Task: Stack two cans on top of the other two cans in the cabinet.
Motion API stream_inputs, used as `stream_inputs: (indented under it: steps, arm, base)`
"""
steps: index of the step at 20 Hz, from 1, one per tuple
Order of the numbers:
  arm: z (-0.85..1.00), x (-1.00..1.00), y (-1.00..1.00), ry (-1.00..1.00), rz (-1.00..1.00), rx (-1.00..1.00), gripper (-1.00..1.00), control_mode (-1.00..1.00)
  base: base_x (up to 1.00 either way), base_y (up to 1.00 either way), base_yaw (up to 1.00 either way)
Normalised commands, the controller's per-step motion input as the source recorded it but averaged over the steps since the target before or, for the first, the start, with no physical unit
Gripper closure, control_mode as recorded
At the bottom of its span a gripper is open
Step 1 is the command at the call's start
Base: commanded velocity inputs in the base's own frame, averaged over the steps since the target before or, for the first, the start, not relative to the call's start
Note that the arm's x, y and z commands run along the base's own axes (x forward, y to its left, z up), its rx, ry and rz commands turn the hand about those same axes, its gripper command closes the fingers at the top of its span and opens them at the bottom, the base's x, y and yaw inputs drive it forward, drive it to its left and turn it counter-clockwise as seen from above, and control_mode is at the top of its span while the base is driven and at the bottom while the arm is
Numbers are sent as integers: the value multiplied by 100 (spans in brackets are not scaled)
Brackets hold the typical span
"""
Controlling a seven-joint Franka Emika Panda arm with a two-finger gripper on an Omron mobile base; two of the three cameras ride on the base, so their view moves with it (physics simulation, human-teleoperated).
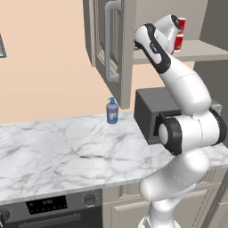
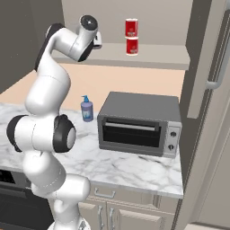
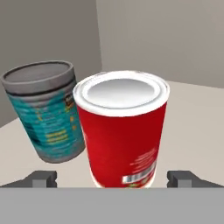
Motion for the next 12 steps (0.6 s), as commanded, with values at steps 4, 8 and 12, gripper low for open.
stream_inputs:
  steps: [4,8,12]
  arm:
    - [-5,29,1,1,0,0,-100,-100]
    - [-1,20,0,1,0,0,-100,-100]
    - [0,17,2,0,0,0,-100,-100]
  base:
    - [0,0,0]
    - [0,0,0]
    - [0,0,0]
